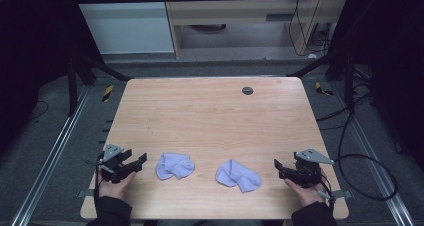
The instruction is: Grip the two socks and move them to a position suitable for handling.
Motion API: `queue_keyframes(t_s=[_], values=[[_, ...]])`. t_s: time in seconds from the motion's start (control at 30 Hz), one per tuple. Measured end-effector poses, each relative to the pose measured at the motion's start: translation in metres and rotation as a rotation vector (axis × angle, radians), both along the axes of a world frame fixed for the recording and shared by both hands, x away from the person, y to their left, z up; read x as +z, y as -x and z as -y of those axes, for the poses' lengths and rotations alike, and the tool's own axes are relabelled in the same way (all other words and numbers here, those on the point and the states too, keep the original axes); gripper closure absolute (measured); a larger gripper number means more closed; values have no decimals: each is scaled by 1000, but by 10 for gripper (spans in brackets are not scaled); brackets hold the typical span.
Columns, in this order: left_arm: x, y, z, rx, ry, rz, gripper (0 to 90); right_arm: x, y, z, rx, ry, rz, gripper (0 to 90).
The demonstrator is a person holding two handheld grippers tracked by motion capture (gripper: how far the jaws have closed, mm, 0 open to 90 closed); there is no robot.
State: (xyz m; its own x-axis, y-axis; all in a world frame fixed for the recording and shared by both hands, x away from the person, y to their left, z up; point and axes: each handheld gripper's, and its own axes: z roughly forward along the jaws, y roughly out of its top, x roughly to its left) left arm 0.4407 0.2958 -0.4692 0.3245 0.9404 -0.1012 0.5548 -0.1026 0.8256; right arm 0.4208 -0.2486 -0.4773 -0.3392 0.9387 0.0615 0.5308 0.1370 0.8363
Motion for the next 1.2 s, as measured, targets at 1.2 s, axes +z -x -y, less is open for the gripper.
queue_keyframes(t_s=[1.2], values=[[41, 3, 115, -190, 12, 82, 353, 33, 4, -57, 202, 55, 51, 364]])
